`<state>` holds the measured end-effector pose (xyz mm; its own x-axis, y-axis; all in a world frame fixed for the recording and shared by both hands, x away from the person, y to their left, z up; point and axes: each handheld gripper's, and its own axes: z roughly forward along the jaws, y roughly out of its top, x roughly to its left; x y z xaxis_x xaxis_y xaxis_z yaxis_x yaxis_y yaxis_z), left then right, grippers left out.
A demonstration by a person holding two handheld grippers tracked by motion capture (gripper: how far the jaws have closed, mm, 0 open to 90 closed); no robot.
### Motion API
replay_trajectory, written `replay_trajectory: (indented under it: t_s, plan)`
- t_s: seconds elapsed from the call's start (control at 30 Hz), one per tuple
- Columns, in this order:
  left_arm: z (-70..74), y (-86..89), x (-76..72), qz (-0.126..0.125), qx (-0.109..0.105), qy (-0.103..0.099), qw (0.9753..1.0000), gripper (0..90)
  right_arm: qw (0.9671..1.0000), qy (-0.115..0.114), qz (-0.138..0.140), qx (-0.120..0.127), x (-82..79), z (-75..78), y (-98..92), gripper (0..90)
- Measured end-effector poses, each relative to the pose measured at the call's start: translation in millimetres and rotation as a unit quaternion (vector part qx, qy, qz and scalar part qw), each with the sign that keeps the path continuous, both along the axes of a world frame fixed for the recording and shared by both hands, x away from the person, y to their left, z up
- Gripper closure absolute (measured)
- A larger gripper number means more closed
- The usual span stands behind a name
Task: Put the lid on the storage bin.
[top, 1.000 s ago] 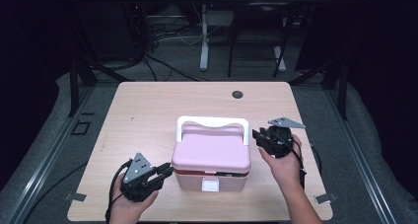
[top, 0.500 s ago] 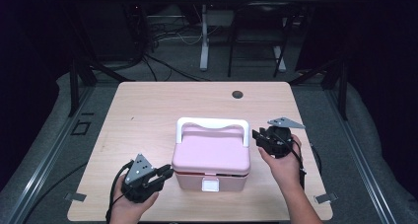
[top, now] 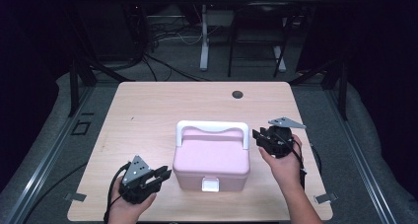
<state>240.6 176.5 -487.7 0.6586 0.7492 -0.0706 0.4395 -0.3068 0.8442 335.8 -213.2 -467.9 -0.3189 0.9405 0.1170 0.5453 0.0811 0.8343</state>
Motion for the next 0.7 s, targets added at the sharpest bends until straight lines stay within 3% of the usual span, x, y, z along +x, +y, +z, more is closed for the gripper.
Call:
replay_trajectory:
  t_s: [0.3, 0.4, 0.43, 0.47, 0.5, 0.7]
  plan:
    - [-6.5, 5.9, 5.7, 0.015, -0.002, 0.003, 0.9999, 70.4, 1.0, 0.001, 0.0, 0.002, -1.2, 3.1, -3.7, 66.3]
    - [-8.6, 9.5, 9.0, 0.023, -0.001, 0.003, 0.9997, 69.2, 0.9999, -0.011, -0.005, 0.008, -0.7, 2.5, -3.4, 66.1]
    - [-9.2, 10.3, 9.8, 0.025, -0.002, 0.002, 0.9997, 68.6, 1.0, 0.006, 0.0, 0.001, -2.5, 5.3, -5.4, 66.0]
    - [-9.9, 11.5, 10.8, 0.028, -0.003, 0.002, 0.9996, 68.6, 1.0, 0.006, 0.0, 0.001, -2.5, 5.3, -5.4, 66.0]
    - [-11.3, 14.1, 13.0, 0.033, -0.003, 0.003, 0.9995, 67.9, 0.9999, -0.008, -0.003, 0.008, -1.4, 3.8, -5.0, 65.9]
    - [-15.7, 19.0, 17.7, 0.045, -0.003, 0.007, 0.999, 66.1, 1.0, -0.001, -0.004, 0.006, -2.3, 5.1, -6.2, 65.6]
